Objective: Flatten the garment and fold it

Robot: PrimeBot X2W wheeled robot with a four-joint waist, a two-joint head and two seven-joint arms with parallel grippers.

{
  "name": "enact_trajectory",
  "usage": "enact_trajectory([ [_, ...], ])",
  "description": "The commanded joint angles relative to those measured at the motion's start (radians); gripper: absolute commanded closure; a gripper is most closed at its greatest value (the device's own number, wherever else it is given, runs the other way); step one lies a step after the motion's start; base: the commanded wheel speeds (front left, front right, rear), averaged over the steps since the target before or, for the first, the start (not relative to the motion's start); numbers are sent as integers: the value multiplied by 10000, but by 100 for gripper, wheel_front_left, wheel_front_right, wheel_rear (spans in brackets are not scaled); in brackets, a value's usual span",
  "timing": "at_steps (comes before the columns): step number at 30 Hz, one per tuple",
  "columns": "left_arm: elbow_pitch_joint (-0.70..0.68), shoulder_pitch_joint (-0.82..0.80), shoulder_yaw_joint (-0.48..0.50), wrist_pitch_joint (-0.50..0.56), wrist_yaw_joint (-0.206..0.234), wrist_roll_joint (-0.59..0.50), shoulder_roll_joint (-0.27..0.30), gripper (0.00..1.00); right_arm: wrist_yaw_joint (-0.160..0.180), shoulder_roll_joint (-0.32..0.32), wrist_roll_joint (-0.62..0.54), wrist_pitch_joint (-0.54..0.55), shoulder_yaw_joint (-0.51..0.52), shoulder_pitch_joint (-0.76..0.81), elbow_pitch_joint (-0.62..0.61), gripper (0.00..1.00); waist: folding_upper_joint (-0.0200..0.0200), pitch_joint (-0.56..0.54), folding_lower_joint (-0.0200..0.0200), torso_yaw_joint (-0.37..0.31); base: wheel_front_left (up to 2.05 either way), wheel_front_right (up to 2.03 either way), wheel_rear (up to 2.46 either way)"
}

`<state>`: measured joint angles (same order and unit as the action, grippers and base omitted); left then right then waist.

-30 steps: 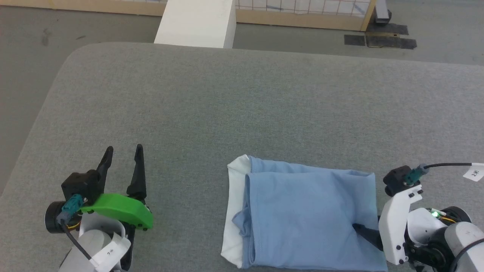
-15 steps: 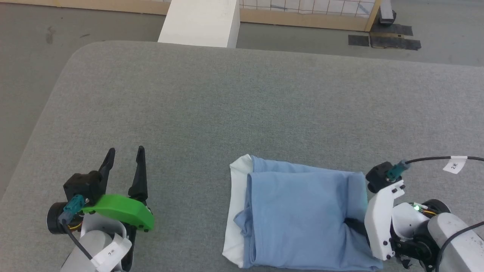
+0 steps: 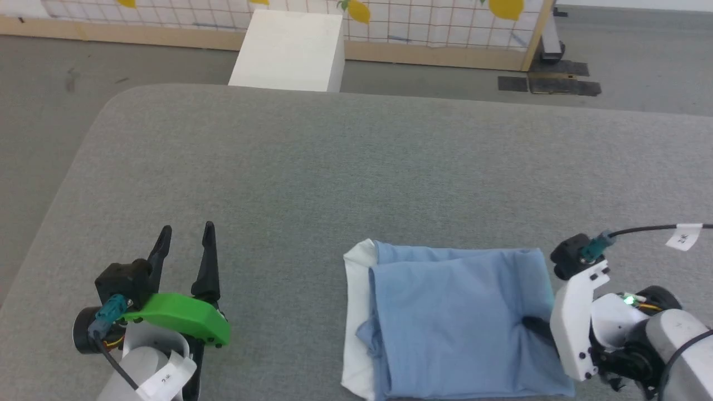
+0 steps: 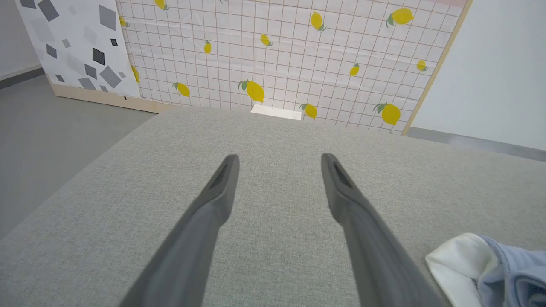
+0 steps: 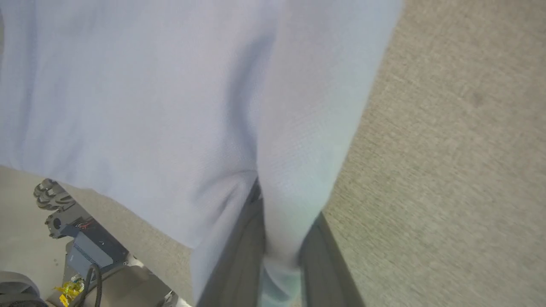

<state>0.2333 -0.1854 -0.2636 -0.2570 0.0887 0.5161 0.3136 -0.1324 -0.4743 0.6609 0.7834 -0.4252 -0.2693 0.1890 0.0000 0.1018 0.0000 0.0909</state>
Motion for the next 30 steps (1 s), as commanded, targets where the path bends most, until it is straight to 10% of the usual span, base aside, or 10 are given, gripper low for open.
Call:
enact_trajectory([
  [1, -89, 93, 55, -46, -47, -65, -50, 0, 17, -237, -33, 131, 85, -184, -161, 100, 0, -76, 0, -266, 0, 0, 0],
  [21, -814, -444, 189, 139, -52, -339, 162, 0, 17, -1316, -447, 954, 798, -2335, -226, 100, 0, 1525, 0, -4094, 0, 0, 0],
  [30, -1778, -1054, 284, 713, 123, -658, 801, 0, 17, -1543, -1041, 279, 2199, -3020, 1061, 100, 0, 3102, 0, -4481, 0, 0, 0],
])
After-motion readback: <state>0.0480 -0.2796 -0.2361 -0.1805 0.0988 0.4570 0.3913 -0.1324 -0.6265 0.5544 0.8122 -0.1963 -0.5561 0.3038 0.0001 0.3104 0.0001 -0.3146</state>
